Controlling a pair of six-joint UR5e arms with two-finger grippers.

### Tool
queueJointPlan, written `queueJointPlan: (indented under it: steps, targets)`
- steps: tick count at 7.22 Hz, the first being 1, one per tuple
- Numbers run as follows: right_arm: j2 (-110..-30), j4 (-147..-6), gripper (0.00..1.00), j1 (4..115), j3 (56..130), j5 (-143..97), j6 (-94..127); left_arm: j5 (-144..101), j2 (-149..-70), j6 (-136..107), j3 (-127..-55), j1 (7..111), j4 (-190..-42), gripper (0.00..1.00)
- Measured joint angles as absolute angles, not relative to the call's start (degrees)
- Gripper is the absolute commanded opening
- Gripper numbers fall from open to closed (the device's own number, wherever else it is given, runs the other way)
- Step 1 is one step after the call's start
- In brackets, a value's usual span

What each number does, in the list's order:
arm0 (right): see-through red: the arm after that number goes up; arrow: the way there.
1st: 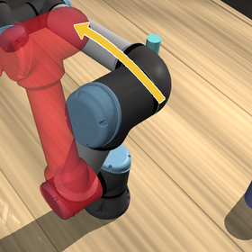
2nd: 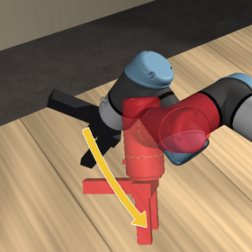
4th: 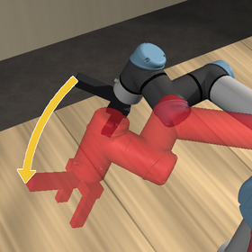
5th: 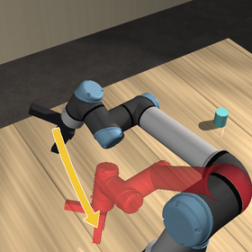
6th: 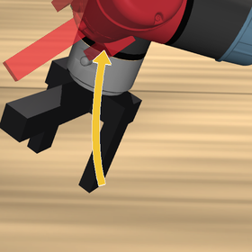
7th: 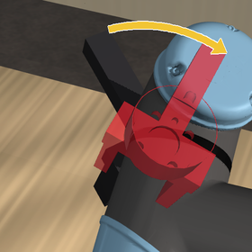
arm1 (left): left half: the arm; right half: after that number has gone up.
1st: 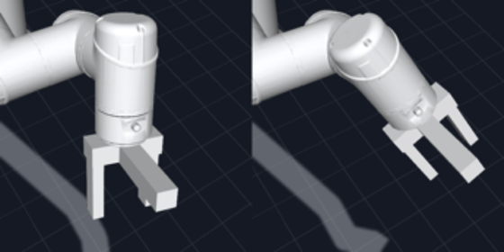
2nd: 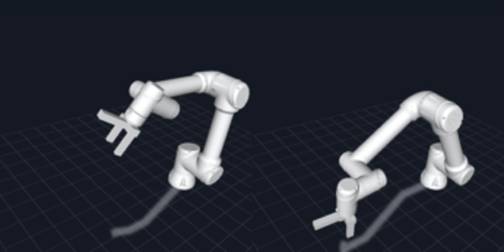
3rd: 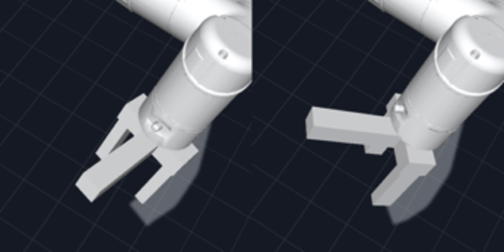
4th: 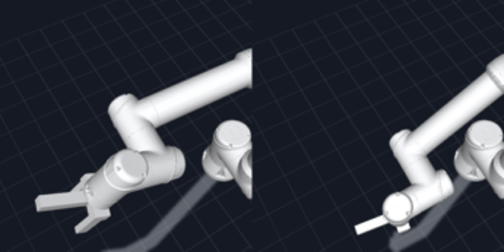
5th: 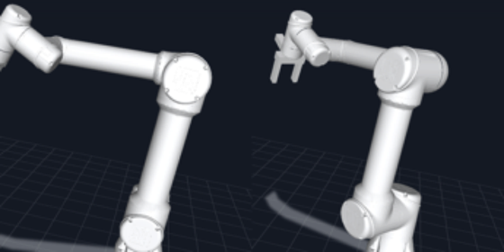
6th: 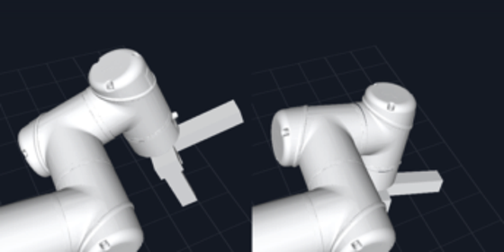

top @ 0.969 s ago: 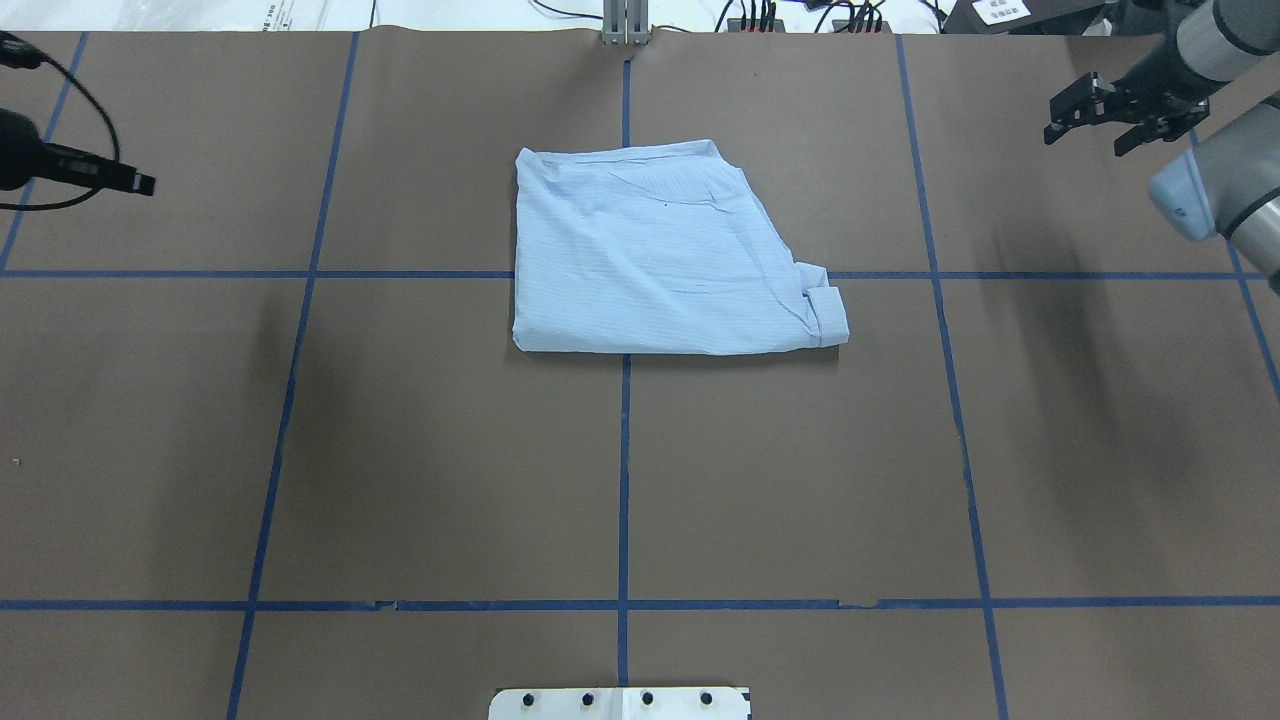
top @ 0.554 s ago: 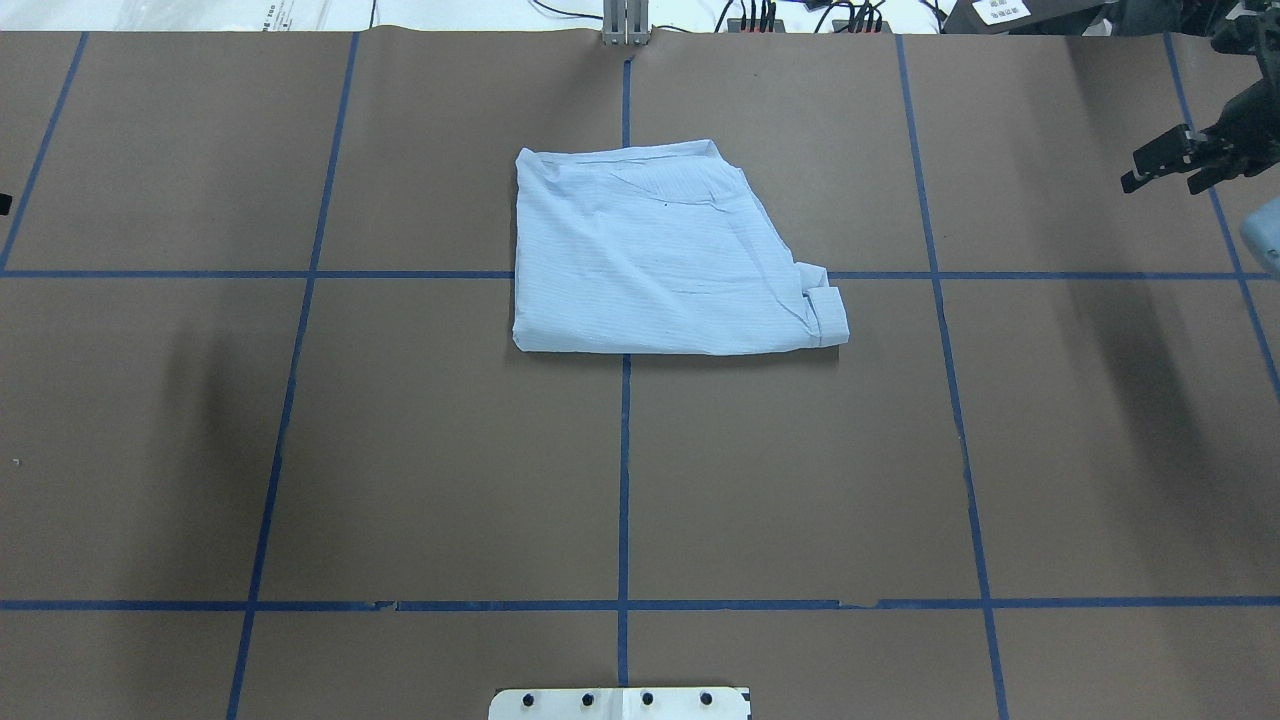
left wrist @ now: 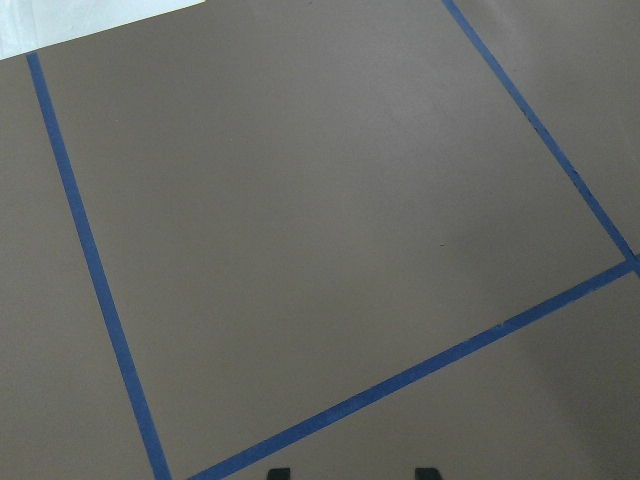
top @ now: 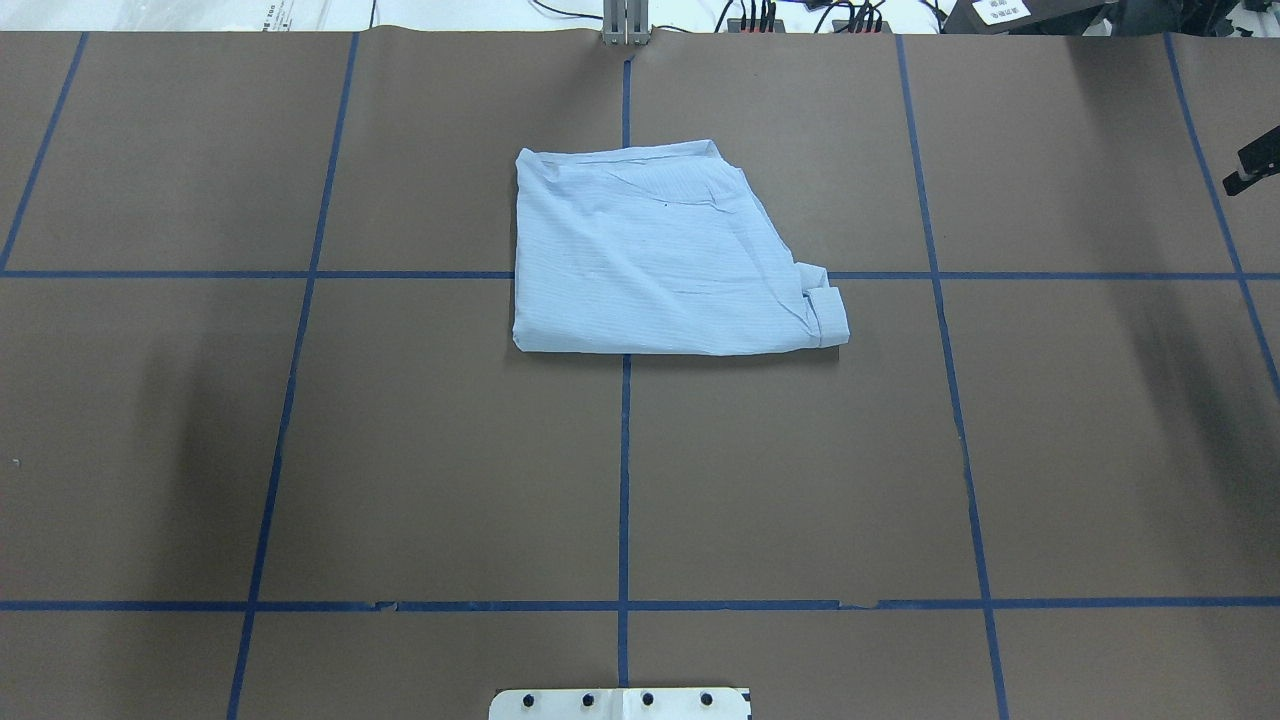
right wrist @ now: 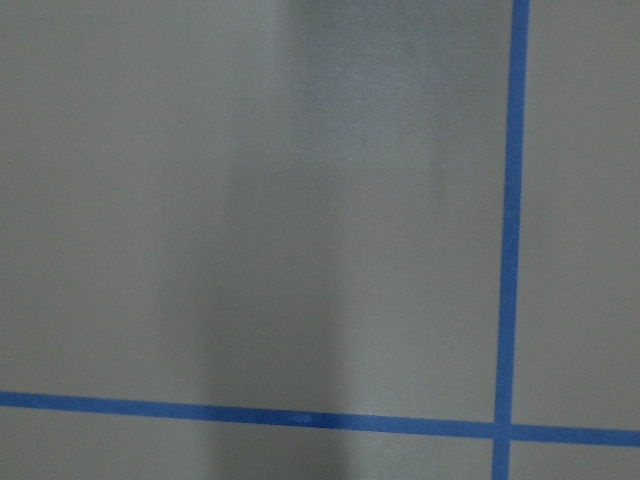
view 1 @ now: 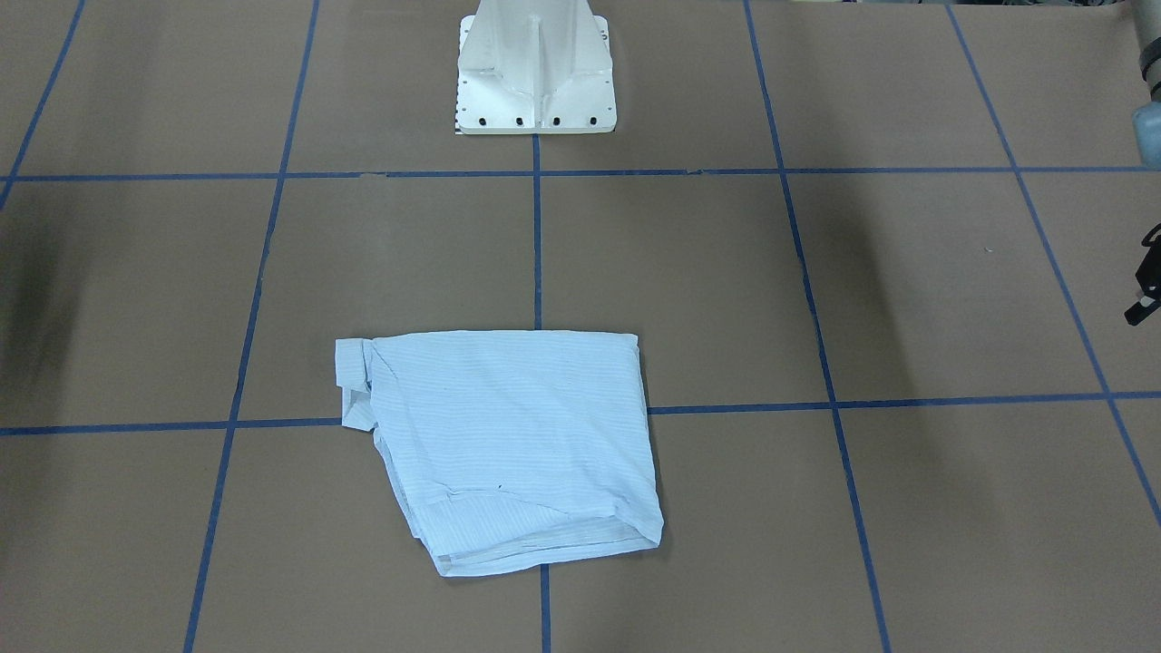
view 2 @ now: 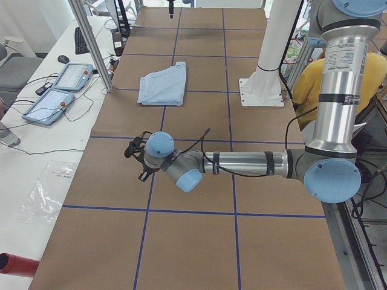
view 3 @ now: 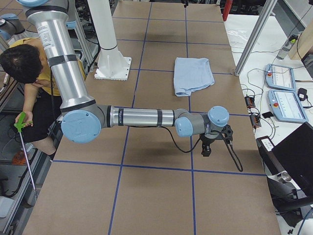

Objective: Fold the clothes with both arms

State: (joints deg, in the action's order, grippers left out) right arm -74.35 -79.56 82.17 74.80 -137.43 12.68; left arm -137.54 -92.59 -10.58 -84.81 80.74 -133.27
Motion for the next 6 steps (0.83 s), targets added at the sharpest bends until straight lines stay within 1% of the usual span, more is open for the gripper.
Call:
queueJointPlan:
  steps: [2, 4, 5, 6]
  targets:
    - [-77.05, -81.64, 1.00, 82.97, 79.15, -135.95, 12.21, -135.70, -92.39, -8.30, -86.09, 81.00, -130.04, 0.52]
    - [-78.46, -81.99, 1.00, 82.83, 80.46, -134.42, 11.71, -135.20, -92.41, -3.49, -88.16, 81.96, -122.91, 0.54]
    - [-79.13, -82.12, 1.00, 83.22, 80.78, -134.00, 10.62, -135.16, -92.62, 0.50, -89.55, 84.27, -115.72, 0.57]
    - [-80.66, -82.20, 1.00, 83.92, 81.84, -134.07, 9.58, -135.12, -92.88, 3.31, -91.51, 86.36, -108.42, 0.63]
